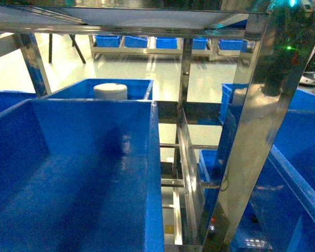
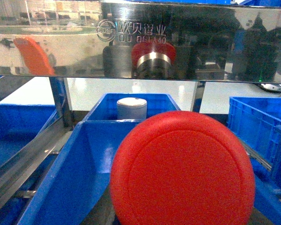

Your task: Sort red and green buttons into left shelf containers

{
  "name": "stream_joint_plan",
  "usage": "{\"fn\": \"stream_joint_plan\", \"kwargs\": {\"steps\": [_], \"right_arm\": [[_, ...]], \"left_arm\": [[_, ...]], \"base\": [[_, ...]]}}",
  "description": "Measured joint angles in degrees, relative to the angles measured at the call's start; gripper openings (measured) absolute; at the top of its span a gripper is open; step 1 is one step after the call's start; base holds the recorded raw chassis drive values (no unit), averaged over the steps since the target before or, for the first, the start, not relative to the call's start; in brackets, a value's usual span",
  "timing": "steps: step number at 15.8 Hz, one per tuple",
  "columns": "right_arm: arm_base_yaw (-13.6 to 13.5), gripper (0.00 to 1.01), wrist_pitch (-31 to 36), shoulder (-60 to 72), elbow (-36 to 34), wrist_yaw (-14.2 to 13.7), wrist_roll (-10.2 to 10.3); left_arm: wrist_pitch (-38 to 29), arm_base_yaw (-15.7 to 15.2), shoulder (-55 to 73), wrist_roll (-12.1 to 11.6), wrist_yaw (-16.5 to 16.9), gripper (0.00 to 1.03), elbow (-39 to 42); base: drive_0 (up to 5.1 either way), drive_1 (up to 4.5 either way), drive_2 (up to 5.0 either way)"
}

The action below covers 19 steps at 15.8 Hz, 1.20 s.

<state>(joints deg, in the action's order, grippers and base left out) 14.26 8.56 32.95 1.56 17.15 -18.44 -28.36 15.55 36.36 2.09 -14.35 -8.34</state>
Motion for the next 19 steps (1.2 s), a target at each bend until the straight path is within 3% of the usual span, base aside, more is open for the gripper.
{"fn": "stream_joint_plan", "kwargs": {"steps": [3, 5, 7, 9, 12, 16, 19], "right_arm": [[0.1, 0.26, 14.0, 20.3, 5.7, -1.9, -1.2], [0.1, 0.26, 18.4, 30.9, 9.9, -3.6, -2.1], [0.0, 0.26, 17.9, 39.7, 13.0, -5.0, -3.4], [-0.6, 0.26, 16.4, 47.6, 17.2, -7.4, -3.4], [-3.2, 0.26, 10.9, 59.0, 28.0, -11.5, -2.3], [-4.2, 0.26, 1.1, 69.3, 39.4, -13.4, 0.0], [-4.1, 0.62, 4.7, 70.2, 39.4, -14.7, -0.5]], "left_arm": [[0.0, 0.0, 0.0, 0.0, 0.0, 0.26, 0.0], [0.0, 0.0, 0.0, 0.0, 0.0, 0.26, 0.0], [0.0, 0.0, 0.0, 0.0, 0.0, 0.26, 0.0], [0.0, 0.0, 0.0, 0.0, 0.0, 0.26, 0.0], [0.0, 0.0, 0.0, 0.0, 0.0, 0.26, 0.0], [0.0, 0.0, 0.0, 0.0, 0.0, 0.26, 0.0], [0.0, 0.0, 0.0, 0.0, 0.0, 0.26, 0.0]], "base": [[0.0, 0.00, 0.0], [0.0, 0.00, 0.0], [0.0, 0.00, 0.0], [0.0, 0.00, 0.0], [0.0, 0.00, 0.0], [0.0, 0.00, 0.0], [0.0, 0.00, 0.0]]}}
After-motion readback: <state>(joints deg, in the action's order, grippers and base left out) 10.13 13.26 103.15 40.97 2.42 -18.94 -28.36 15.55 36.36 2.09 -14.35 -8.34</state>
